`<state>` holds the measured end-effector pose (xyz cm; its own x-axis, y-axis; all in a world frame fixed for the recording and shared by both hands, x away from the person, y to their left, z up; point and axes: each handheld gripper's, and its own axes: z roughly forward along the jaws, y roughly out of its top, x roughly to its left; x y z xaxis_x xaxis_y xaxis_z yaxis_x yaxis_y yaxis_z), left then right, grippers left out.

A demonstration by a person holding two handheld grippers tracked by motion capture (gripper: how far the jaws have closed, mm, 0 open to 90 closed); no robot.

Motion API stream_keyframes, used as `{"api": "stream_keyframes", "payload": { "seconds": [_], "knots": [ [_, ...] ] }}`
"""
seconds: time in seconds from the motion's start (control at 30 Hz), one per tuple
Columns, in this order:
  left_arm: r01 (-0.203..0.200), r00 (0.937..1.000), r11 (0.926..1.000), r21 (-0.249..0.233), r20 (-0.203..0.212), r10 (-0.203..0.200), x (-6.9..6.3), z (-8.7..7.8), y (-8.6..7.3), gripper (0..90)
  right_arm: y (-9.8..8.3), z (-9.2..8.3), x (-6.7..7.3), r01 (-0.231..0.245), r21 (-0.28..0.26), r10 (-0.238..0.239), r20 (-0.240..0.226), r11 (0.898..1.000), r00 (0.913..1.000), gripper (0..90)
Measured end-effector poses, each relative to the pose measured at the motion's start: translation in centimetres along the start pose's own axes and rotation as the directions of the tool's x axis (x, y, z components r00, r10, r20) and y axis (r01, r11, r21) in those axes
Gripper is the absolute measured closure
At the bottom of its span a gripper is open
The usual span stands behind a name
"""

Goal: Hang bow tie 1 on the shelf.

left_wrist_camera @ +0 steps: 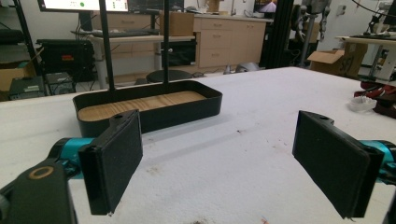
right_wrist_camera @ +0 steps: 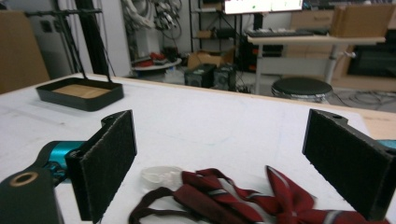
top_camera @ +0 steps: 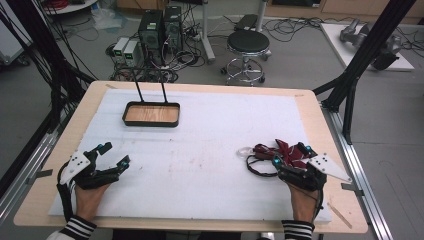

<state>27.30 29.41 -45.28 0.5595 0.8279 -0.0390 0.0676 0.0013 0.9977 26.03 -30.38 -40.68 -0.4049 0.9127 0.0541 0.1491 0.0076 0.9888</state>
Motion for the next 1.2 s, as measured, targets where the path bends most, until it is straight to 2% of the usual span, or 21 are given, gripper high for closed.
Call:
{"api": "stream_keyframes", "payload": {
  "seconds": [0.03, 0.07, 0.17, 0.27, 0.47, 0.6, 0.7, 0.77, 0.9, 1.03, 1.07, 1.1, 1.13, 1.17, 1.2],
  "knots": [
    [-0.004, 1.0000, 1.0000, 0.000, 0.001, 0.004, 0.0, 0.0, 0.0, 16.4, 0.7, 0.1, -0.6, -0.016, 0.034, 0.016, 0.006, 0.999, 0.9999, 9.0],
    [-0.006, 1.0000, 1.0000, 0.001, 0.000, 0.006, 0.0, 0.0, 0.0, 16.4, 0.7, 0.1, -0.6, -0.016, 0.034, 0.016, 0.006, 0.999, 0.9999, 9.0],
    [-0.008, 1.0000, 1.0000, 0.002, -0.003, 0.008, -0.1, 0.0, 0.0, 16.4, 1.5, 0.4, -1.4, -0.014, 0.091, 0.014, 0.006, 0.996, 0.9999, 8.9],
    [-0.010, 0.9999, 0.9999, 0.002, -0.004, 0.010, -0.1, 0.0, 0.0, 16.4, 1.8, 0.7, -1.7, -0.017, 0.116, 0.017, 0.001, 0.993, 0.9999, 9.0],
    [-0.009, 1.0000, 1.0000, 0.000, -0.003, 0.009, -0.1, 0.0, 0.0, 16.4, 2.4, 1.5, -2.7, -0.032, 0.210, 0.031, 0.011, 0.977, 0.9995, 9.0],
    [-0.009, 1.0000, 1.0000, 0.000, -0.003, 0.009, -0.1, 0.0, 0.0, 16.4, 2.7, 2.4, -3.4, -0.041, 0.330, 0.036, 0.022, 0.943, 0.9991, 9.0],
    [-0.009, 1.0000, 1.0000, 0.001, -0.004, 0.009, -0.1, 0.0, 0.0, 16.4, 2.9, 2.7, -3.6, -0.026, 0.378, 0.013, 0.037, 0.925, 0.9992, 9.4],
    [-0.009, 1.0000, 1.0000, 0.001, -0.004, 0.009, -0.1, 0.0, 0.0, 16.4, 3.1, 2.8, -3.7, -0.015, 0.386, 0.003, 0.033, 0.922, 0.9994, 16.7],
    [-0.009, 1.0000, 1.0000, 0.001, -0.004, 0.009, -0.1, 0.0, 0.0, 16.4, 3.4, 3.1, -4.0, -0.007, 0.414, -0.003, 0.024, 0.910, 0.9997, 16.8],
    [-0.010, 0.9999, 1.0000, 0.001, -0.004, 0.010, -0.1, 0.0, 0.0, 16.4, 3.3, 3.3, -4.7, -0.013, 0.459, 0.003, 0.022, 0.889, 0.9998, 16.8],
    [-0.010, 0.9999, 0.9999, 0.002, -0.004, 0.010, -0.1, 0.0, 0.0, 16.4, 3.2, 3.4, -4.9, -0.016, 0.482, 0.008, 0.019, 0.876, 0.9998, 16.8],
    [-0.010, 0.9999, 1.0000, 0.001, -0.004, 0.010, -0.1, 0.0, 0.0, 16.4, 3.2, 3.4, -4.9, -0.016, 0.482, 0.008, 0.019, 0.876, 0.9998, 16.8],
    [-0.010, 0.9999, 1.0000, 0.001, -0.004, 0.010, -0.1, 0.0, 0.0, 16.4, 3.1, 3.4, -4.9, -0.019, 0.491, 0.014, 0.015, 0.871, 0.9998, 16.8],
    [-0.010, 0.9999, 0.9999, 0.002, -0.005, 0.010, -0.1, 0.0, 0.0, 16.4, 2.9, 3.4, -4.9, -0.012, 0.511, 0.010, 0.005, 0.860, 0.9999, 16.8],
    [-0.010, 0.9999, 0.9999, 0.001, -0.005, 0.010, -0.1, 0.0, 0.0, 16.4, 2.9, 3.4, -4.9, -0.012, 0.511, 0.010, 0.005, 0.860, 0.9999, 16.8]
  ]
}}
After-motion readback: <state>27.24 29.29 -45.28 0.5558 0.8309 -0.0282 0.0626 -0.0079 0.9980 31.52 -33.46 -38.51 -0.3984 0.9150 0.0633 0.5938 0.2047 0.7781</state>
